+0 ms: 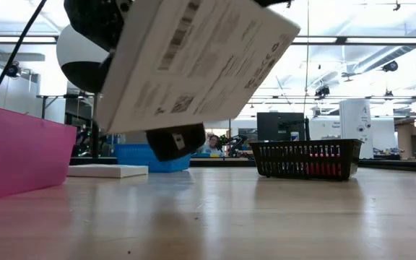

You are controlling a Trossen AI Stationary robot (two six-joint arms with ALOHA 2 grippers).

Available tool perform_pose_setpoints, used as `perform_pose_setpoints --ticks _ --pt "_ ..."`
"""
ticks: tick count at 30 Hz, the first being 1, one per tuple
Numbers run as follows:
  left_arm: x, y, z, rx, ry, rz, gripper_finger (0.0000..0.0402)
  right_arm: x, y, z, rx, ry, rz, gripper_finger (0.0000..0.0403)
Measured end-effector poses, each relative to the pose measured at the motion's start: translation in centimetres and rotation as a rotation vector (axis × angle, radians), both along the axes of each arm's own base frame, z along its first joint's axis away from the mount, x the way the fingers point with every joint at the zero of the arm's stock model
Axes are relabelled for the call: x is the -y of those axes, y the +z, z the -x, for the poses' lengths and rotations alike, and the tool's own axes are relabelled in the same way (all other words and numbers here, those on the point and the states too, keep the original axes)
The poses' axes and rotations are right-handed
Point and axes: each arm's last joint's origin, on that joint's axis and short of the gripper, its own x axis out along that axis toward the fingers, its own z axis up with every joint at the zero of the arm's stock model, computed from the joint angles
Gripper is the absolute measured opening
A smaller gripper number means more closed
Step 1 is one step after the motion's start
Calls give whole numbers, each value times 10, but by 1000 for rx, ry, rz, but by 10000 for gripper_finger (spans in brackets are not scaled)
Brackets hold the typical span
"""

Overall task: Pick and place items into bin
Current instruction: Put the bottom white card reader box into the blue bin

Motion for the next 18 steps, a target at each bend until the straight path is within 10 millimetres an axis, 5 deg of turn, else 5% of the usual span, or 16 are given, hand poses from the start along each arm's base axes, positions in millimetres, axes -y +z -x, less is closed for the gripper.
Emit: perform_pose_setpoints --ticks 9,18 --pt "1 5 -3 37 -5 41 0 2 4 8 2 86 155 214" --pt "6 7 2 -2 -100 107 0 5 1 14 -43 179 260 116"
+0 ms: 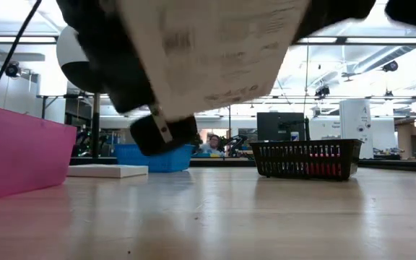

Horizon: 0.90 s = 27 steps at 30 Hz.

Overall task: Pick and place items into bin
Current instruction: Put the bottom white card reader box into the blue bin

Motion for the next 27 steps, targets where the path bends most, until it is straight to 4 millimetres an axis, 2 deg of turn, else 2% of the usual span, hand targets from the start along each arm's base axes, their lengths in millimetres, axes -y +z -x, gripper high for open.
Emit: perform_pose_setpoints --ticks 3,7,17,27 --pt "3 14 -4 65 -45 44 0 3 -6 4 -46 26 68 98" --pt "3 25 -7 108 -54 60 0 6 -5 5 -47 22 115 96" --pt "3 30 -7 137 -55 60 0 3 9 4 -19 -15 -1 131" --pt "2 37 -8 184 -58 63 0 3 24 6 -77 -116 -59 114"
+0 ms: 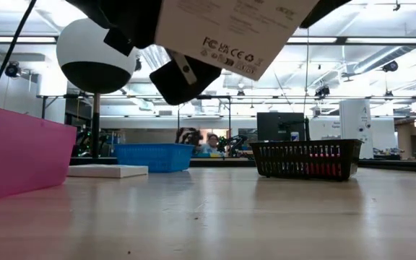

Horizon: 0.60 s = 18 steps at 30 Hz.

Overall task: Pick and place items into bin
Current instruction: Put the bottom white card reader box into the blue bin

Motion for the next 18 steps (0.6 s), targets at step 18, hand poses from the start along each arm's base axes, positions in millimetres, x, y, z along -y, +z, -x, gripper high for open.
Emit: perform_pose_setpoints --ticks 18 --pt "-10 14 -11 146 138 -32 0 4 73 -1 306 -40 -194 87"
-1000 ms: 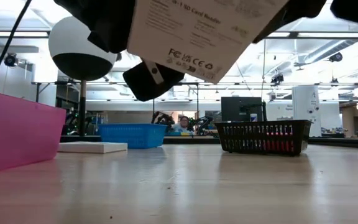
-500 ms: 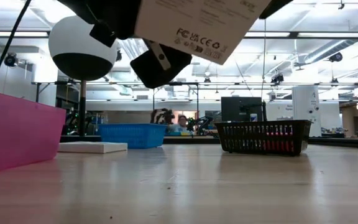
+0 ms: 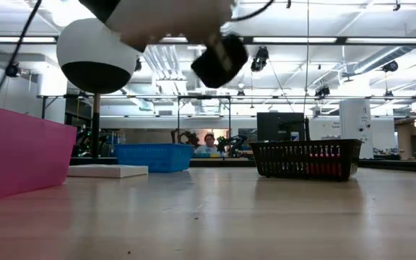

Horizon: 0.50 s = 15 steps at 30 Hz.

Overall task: Pick and place items into bin
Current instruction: Put the bottom white card reader box into the blue bin

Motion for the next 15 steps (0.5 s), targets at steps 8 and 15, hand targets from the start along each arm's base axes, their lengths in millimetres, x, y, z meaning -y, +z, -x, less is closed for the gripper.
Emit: perform_pose_setpoints --ticks 8,15 --pt "-14 8 -1 19 13 36 0 5 -2 -4 -10 -55 8 73" --pt "-24 4 0 -40 31 50 0 10 -8 2 -108 -147 -26 75"
